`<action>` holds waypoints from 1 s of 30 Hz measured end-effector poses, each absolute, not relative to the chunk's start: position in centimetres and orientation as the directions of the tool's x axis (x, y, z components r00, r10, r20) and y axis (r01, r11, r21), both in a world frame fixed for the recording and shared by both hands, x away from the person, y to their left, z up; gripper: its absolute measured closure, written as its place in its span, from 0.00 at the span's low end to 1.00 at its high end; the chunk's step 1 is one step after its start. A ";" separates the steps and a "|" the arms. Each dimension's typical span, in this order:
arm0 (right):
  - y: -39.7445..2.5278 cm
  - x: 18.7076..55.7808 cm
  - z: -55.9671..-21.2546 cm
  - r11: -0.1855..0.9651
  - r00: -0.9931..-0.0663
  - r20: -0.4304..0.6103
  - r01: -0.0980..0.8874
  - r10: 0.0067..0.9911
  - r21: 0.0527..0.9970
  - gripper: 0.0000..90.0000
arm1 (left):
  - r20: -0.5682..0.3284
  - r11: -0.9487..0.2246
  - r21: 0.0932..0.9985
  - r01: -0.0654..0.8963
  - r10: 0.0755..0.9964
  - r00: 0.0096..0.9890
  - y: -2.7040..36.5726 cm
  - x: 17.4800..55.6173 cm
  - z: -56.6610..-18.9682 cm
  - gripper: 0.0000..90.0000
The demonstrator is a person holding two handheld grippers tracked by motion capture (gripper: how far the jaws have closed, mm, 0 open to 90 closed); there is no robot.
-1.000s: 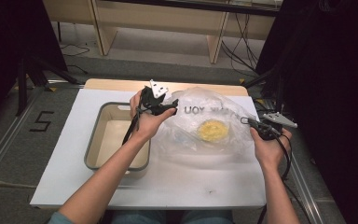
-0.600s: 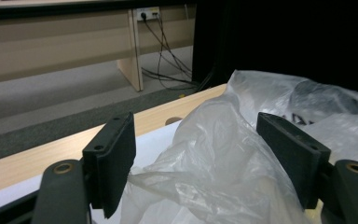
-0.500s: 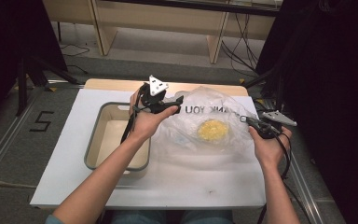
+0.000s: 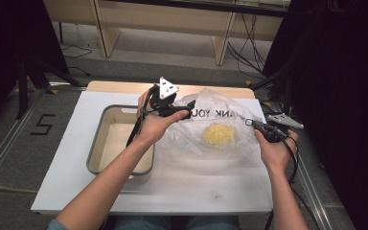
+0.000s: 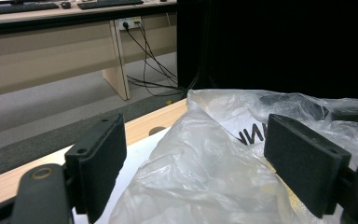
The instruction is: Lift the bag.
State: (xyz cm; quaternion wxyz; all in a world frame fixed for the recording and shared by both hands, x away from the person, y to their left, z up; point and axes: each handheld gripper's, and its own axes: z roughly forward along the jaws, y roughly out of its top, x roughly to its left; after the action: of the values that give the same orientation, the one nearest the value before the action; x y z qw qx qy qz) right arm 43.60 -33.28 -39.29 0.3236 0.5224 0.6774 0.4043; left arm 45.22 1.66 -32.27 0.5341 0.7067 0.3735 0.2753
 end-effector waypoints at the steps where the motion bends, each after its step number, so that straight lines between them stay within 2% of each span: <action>1: -33.3 43.6 -39.3 0.125 -0.244 -0.014 0.445 0.970 0.887 0.85 | -0.011 -0.149 0.961 0.233 0.822 0.570 1.7 45.2 -32.2 0.23; 5: -33.5 43.4 -39.1 0.104 -0.241 0.001 0.424 0.970 0.900 0.77 | 0.001 -0.165 0.958 0.233 0.819 0.574 1.9 44.9 -32.1 0.22; 12: -34.2 42.7 -37.8 0.041 -0.263 0.050 0.330 0.964 0.943 0.47 | 0.019 -0.191 0.953 0.235 0.812 0.583 2.4 44.5 -32.2 0.21; 16: -34.5 42.5 -36.5 0.010 -0.241 0.056 0.263 0.969 0.965 0.37 | 0.024 -0.206 0.947 0.246 0.810 0.586 2.5 44.6 -32.6 0.21; 24: -34.8 41.9 -34.2 -0.029 -0.258 0.070 0.158 0.964 0.987 0.34 | 0.028 -0.212 0.946 0.245 0.807 0.589 2.5 44.5 -32.7 0.21; 30: -35.1 41.4 -33.3 -0.040 -0.268 0.071 0.119 0.961 0.992 0.33 | 0.031 -0.215 0.945 0.246 0.809 0.587 2.9 44.4 -32.7 0.22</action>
State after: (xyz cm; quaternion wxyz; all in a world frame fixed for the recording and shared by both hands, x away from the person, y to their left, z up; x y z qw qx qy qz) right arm 41.41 -35.10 -33.35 0.3836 0.4680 0.5770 0.5485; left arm 44.36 2.88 -32.74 0.5116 0.7294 0.3616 0.2749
